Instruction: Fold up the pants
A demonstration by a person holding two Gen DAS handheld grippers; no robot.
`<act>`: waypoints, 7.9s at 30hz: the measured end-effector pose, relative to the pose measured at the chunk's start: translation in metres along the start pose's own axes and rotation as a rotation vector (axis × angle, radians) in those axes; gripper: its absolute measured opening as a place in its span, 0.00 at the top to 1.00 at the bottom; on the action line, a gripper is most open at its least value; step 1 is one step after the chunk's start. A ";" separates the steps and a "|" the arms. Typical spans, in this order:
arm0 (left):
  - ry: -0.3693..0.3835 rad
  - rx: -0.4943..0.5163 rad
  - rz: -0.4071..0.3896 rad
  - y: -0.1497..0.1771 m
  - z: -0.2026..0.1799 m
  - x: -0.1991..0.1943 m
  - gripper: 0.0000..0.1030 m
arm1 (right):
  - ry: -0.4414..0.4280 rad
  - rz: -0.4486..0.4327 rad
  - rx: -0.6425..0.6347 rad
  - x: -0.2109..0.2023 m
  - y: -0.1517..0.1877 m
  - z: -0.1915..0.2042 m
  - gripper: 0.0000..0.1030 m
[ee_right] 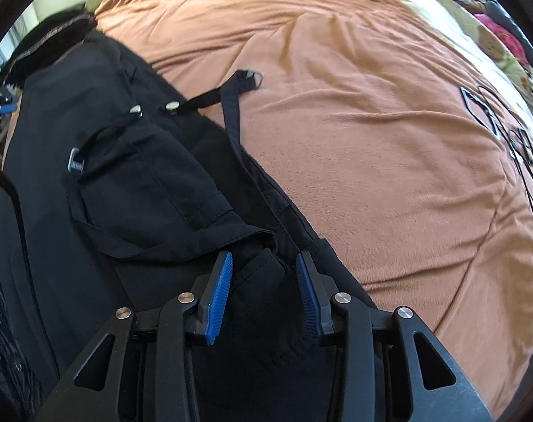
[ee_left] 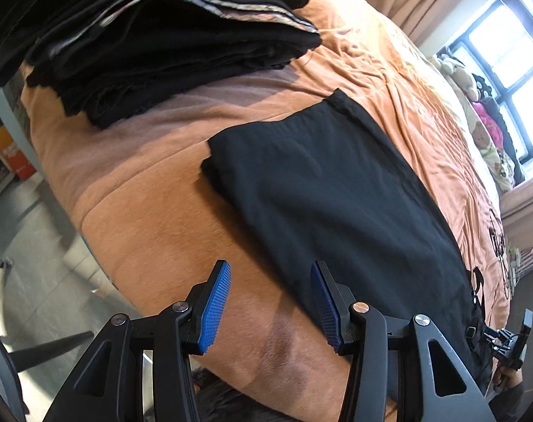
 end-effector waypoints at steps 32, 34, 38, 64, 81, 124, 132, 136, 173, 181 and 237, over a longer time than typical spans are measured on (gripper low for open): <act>0.110 -0.045 -0.071 -0.023 0.009 -0.010 0.51 | 0.225 -0.078 0.293 -0.003 -0.004 -0.012 0.85; 0.093 -0.038 -0.079 -0.031 0.011 -0.008 0.51 | 0.230 -0.079 0.317 -0.011 0.000 -0.013 0.71; 0.082 -0.065 -0.020 -0.041 0.019 0.007 0.51 | 0.211 -0.095 0.346 -0.029 0.007 -0.014 0.62; 0.191 0.016 -0.095 -0.081 0.003 0.005 0.96 | 0.184 -0.009 0.060 0.001 -0.068 0.057 0.62; 0.278 -0.017 -0.014 -0.063 0.009 0.032 0.63 | 0.276 -0.026 0.221 0.014 -0.081 0.021 1.00; 0.502 0.282 -0.244 -0.111 -0.124 -0.132 0.98 | -0.260 -0.314 0.639 -0.049 0.042 0.178 1.00; 0.498 0.305 -0.247 -0.110 -0.136 -0.135 0.98 | -0.352 -0.281 0.673 -0.028 0.056 0.195 1.00; 0.501 0.304 -0.243 -0.107 -0.137 -0.133 0.98 | -0.392 -0.229 0.688 -0.011 0.057 0.207 1.00; 0.434 0.232 -0.225 -0.092 -0.082 -0.105 0.98 | -0.148 -0.234 0.777 0.027 -0.026 0.118 1.00; 0.428 0.226 -0.222 -0.091 -0.078 -0.102 0.98 | -0.154 -0.256 0.889 0.035 -0.039 0.093 1.00; 0.676 0.811 -0.293 0.053 -0.409 -0.262 0.98 | -0.133 -0.540 0.980 -0.145 0.211 0.146 0.25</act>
Point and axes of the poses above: each gripper's, at about its wrist camera, not at the fingertips, and x roughly the way its jaws point, z to its left, y to its underside, the point moved 7 cm from there along x, roughly the way its jaws point, and after that the axes turned 11 degrees about z, right-handed, at the moved point
